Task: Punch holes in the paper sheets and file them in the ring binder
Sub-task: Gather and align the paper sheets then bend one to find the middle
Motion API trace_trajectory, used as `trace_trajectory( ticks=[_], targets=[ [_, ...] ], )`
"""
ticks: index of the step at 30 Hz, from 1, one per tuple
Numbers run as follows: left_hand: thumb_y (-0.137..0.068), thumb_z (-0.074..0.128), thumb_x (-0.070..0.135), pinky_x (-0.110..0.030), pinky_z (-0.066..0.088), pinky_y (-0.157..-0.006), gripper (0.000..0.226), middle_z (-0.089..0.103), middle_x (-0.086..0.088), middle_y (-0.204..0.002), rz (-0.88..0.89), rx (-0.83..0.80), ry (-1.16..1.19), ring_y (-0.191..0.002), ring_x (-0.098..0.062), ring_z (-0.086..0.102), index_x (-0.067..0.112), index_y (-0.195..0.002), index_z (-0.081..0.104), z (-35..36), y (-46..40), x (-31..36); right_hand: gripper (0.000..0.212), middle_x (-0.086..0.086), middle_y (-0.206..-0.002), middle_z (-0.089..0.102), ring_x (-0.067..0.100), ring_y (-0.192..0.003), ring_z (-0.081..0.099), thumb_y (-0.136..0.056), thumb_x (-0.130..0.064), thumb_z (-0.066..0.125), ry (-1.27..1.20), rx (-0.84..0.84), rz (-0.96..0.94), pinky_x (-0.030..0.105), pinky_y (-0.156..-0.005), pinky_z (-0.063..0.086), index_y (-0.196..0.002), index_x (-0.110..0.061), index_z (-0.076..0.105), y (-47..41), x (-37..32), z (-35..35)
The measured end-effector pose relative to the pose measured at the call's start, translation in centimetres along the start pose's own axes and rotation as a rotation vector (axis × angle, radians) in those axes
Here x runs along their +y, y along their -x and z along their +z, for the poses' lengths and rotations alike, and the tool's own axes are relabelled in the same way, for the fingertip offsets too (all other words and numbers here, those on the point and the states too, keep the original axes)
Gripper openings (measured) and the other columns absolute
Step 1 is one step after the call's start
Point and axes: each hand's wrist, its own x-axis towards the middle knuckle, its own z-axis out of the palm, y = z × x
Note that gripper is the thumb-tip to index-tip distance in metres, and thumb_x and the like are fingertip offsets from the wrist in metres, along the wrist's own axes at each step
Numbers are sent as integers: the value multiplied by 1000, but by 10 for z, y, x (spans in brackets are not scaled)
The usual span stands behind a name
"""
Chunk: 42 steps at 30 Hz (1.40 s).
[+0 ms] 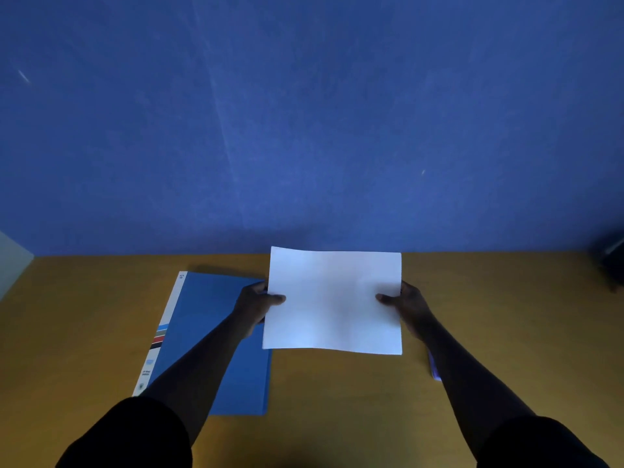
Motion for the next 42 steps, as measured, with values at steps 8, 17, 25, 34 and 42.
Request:
trace_trajectory(
  ticks=[8, 17, 25, 34, 42],
  targets=[
    [-80, 73, 10, -38, 56, -78, 25, 71, -5, -93, 234, 185, -334, -88, -25, 68, 8, -105, 69, 24, -10, -27, 28, -4, -97, 70, 9, -88, 67, -86, -17, 73, 171, 152, -104, 16, -66, 51, -112, -16, 64, 7, 16, 0],
    [-75, 80, 10, -35, 56, -80, 27, 69, -3, -89, 224, 235, -274, -85, -23, 67, 7, -100, 71, 44, -11, -36, 29, 7, -102, 74, 19, -95, 71, -77, -3, 80, -16, 136, -31, 35, -85, 57, -99, -19, 70, 5, 39, -4],
    [-71, 84, 13, -33, 56, -80, 39, 72, -8, -99, 121, 218, -172, -90, -23, 69, 6, -106, 69, 51, -21, -43, 31, 0, -97, 72, 14, -91, 69, -76, -2, 80, -2, 140, -21, 26, -78, 58, -95, -24, 68, 0, 39, -3],
    [-73, 82, 9, -29, 54, -79, 30, 70, 1, -93, 185, 261, -99, -87, -16, 67, 12, -100, 69, 63, -15, -40, 28, -9, -88, 69, -2, -78, 68, -79, -1, 78, -33, 206, -24, 15, -69, 55, -85, -26, 65, 0, 35, -8],
    [-74, 82, 12, -29, 53, -79, 36, 69, -4, -99, 161, 262, -129, -91, -20, 67, 9, -107, 68, 67, -22, -45, 29, -5, -96, 71, 6, -89, 67, -78, -4, 79, -46, 177, 2, 35, -85, 55, -90, -27, 65, 0, 44, -9]
  ],
)
